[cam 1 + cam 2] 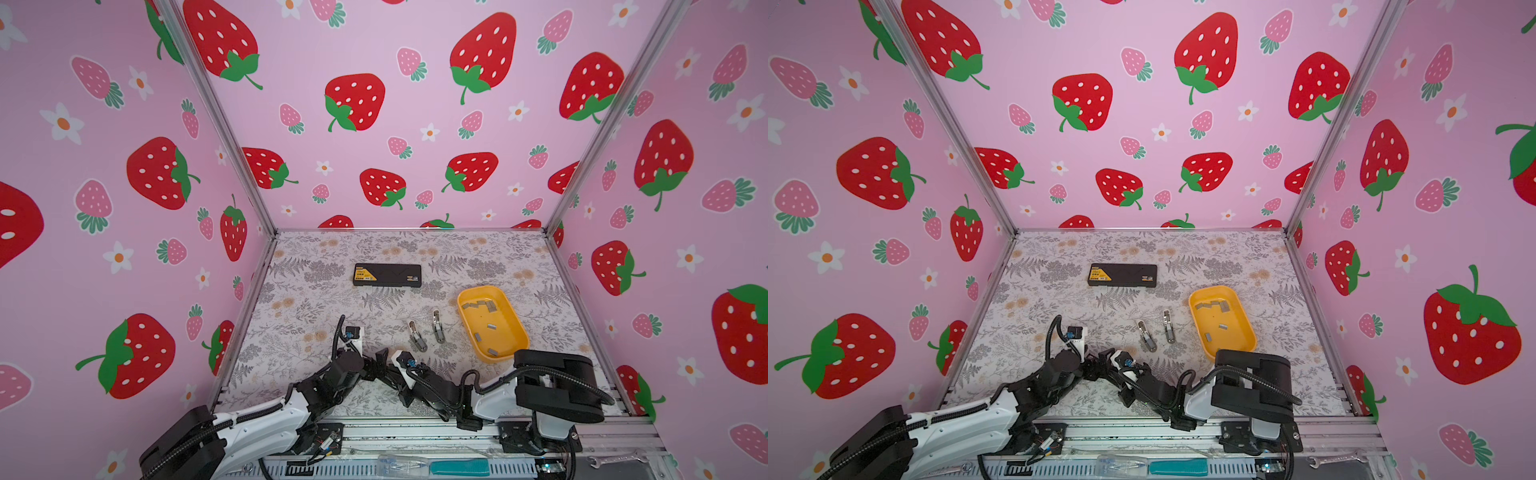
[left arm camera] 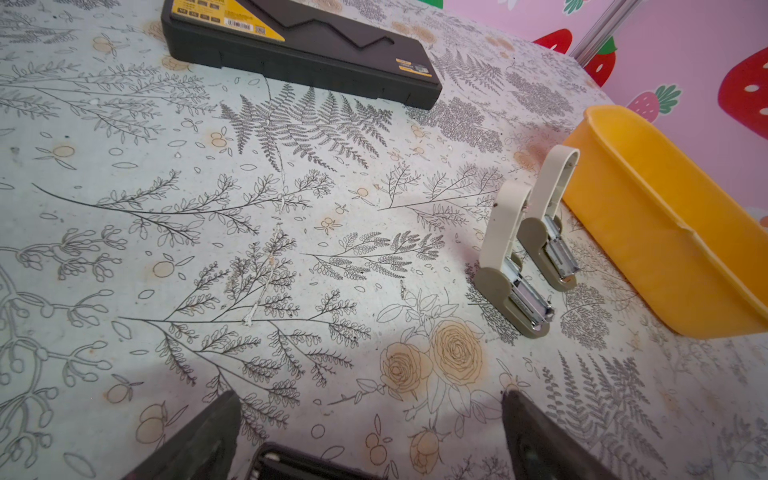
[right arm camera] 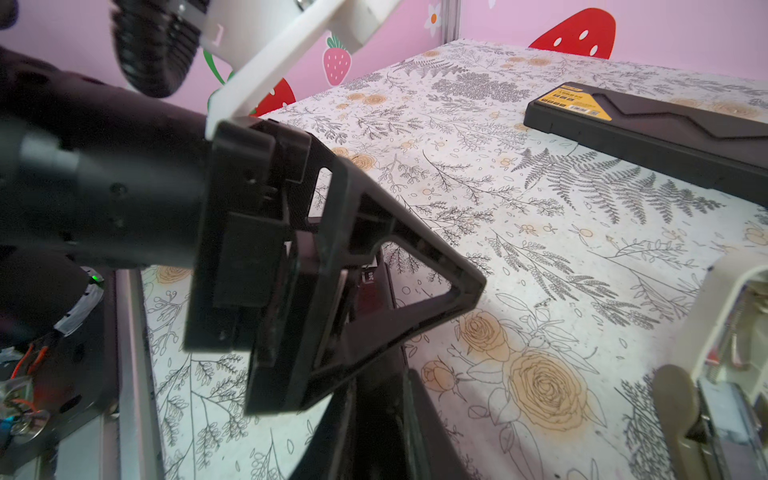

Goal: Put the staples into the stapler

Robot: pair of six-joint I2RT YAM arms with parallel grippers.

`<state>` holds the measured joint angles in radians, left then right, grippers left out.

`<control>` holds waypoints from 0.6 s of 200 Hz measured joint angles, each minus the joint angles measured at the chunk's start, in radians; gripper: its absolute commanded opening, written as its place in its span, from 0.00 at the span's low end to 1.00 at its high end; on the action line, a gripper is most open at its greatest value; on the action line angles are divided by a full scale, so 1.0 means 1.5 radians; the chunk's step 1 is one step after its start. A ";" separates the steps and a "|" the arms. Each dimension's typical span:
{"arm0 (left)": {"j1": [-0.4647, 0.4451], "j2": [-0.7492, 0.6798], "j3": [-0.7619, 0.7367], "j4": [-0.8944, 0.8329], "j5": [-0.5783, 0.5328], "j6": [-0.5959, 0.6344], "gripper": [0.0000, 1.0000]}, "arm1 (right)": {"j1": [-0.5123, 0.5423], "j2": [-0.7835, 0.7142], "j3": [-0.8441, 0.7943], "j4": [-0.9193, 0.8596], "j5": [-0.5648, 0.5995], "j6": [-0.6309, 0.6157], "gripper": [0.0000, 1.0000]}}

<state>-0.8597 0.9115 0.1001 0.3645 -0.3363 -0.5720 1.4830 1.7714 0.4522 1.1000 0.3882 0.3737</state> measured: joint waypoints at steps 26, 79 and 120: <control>-0.003 0.004 -0.006 0.007 -0.008 0.001 0.99 | 0.000 0.019 -0.006 0.035 0.007 0.009 0.22; -0.008 0.027 -0.006 0.035 -0.026 0.002 0.99 | 0.000 0.060 -0.018 0.114 0.013 0.035 0.21; -0.011 0.053 -0.006 0.061 -0.034 0.002 0.99 | 0.000 0.084 -0.026 0.158 0.014 0.047 0.20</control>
<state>-0.8757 0.9905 0.0906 0.4557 -0.3866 -0.5694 1.4826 1.8980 0.4129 1.3376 0.4091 0.4446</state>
